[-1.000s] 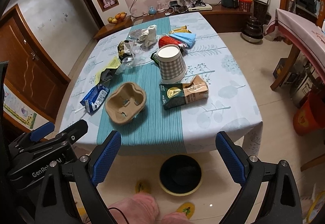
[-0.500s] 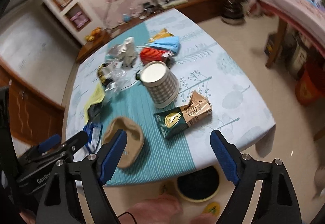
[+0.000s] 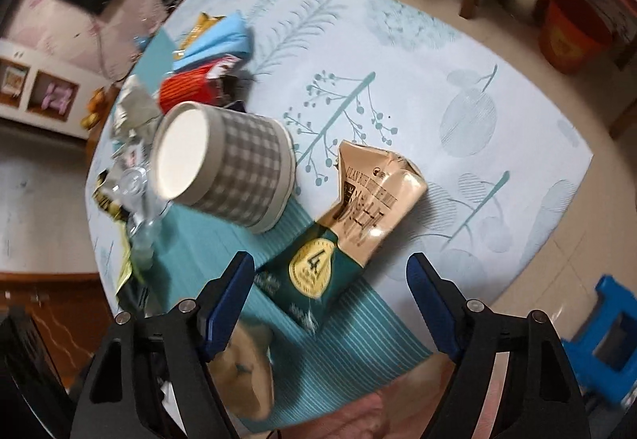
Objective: Collect trash
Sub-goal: 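Grasp the beige pulp cup carrier with the left tool while the right tool grasps the milk carton, then carry the cup carrier and milk carton down over the floor bin with both tools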
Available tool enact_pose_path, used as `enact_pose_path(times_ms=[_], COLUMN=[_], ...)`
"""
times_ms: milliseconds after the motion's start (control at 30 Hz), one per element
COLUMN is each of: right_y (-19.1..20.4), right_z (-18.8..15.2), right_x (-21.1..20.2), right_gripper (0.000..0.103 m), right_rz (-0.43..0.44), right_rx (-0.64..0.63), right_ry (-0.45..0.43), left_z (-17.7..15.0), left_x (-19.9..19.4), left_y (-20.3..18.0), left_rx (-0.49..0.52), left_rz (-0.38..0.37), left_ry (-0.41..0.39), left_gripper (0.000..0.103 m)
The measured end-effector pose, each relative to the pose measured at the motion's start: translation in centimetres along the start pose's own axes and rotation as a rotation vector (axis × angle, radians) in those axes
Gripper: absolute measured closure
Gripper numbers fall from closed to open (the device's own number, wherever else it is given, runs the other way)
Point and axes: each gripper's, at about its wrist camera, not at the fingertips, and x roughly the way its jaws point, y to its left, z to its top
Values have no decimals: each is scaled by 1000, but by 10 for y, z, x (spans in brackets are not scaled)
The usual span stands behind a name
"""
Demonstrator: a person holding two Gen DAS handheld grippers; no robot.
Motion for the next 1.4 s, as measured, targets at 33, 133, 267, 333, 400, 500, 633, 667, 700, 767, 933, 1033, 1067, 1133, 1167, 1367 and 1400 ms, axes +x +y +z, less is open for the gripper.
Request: enact_pose_path(times_ms=[33,133,267,333,400,500,633,667,700,767,933,1033,1067,1133,1167,1367,1400], right_y=[1,3,9,12,12,9,2,0,-2,-3,5,7,12,15,17,8,8], right_z=[2,7,8,6,2,-6,-11,-14,-16,-16,-17,-22,-22,-30,-34,-47,-48], right_x=[6,23,34,37,38,38,40,40,39,39,26,15,13,5,0,-28,-29], right_gripper=[22,25,35,40,56,60,61,61,62,62,62,62,62,62,62,62,62], right_rz=[-14,-52,-108,-131,-169,-176,-153,-148,-142,-136,-133,-136,-137,-136,-137,-133,-135], right_rx=[9,45,49,38,35,35,59,59,61,63,40,26,22,20,20,13,11], right_ry=[5,22,14,12,7,12,27,29,29,25,8,-7,-14,-26,-32,-56,-57], left_z=[2,4,7,6,5,2,2,1,-2,-2,-1,-1,7,8,7,5,6], left_x=[6,23,44,52,59,68,77,79,76,77,82,87,88,89,90,92,93], left_y=[0,-2,-7,-10,-14,-21,-30,-32,-35,-39,-38,-37,-35,-35,-38,-49,-49], left_rx=[15,53,107,130,156,187,206,210,214,222,184,145,135,119,116,116,112], left_rz=[-11,-33,-66,-91,-100,-109,-135,-140,-137,-148,-212,-240,-243,-245,-242,-228,-229], left_ry=[15,54,101,126,140,154,146,148,148,139,132,141,147,153,155,160,160], left_gripper=[18,20,33,39,40,54,68,71,74,84,88,89,89,89,89,89,89])
